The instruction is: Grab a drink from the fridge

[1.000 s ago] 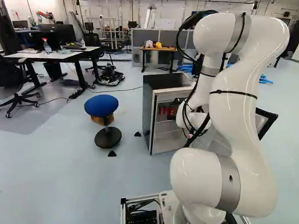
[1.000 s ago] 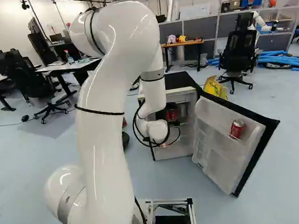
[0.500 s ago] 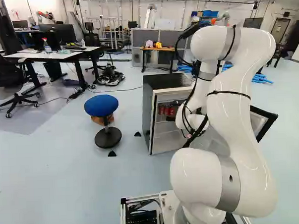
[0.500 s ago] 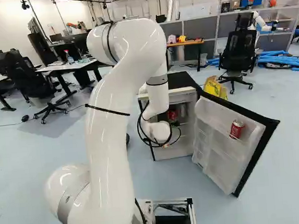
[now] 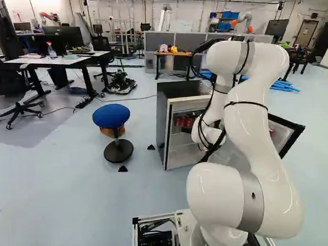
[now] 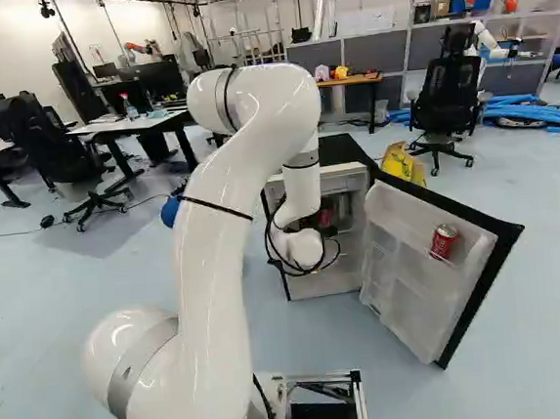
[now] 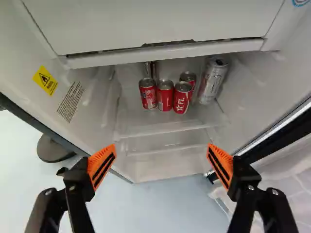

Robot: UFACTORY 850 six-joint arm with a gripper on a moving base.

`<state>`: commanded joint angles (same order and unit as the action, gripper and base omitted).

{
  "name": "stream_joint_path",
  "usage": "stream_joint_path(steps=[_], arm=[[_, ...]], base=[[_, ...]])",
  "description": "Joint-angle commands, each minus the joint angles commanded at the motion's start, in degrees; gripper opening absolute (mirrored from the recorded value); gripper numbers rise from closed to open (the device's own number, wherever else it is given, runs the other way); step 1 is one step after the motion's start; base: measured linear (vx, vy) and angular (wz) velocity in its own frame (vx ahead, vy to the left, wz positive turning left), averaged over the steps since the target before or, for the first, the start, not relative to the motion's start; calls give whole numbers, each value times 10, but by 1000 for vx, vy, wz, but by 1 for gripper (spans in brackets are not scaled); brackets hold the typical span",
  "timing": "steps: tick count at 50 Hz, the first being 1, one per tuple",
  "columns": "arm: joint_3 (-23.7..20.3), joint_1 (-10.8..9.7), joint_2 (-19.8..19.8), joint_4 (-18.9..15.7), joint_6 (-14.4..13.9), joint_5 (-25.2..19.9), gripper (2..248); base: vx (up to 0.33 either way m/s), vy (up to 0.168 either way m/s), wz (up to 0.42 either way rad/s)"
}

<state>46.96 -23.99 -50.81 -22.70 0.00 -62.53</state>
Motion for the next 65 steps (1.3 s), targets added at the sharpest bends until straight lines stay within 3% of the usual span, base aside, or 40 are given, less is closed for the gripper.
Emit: stream_joint_path(steps=[15,45,65], arm=[[39,-4,-40,0,0,-28,247],[126,-10,-123,0,0,-29,247],[163,-9,-143,0,0,-29,247]], base=[[0,0,0],[0,0,0],[0,0,0]])
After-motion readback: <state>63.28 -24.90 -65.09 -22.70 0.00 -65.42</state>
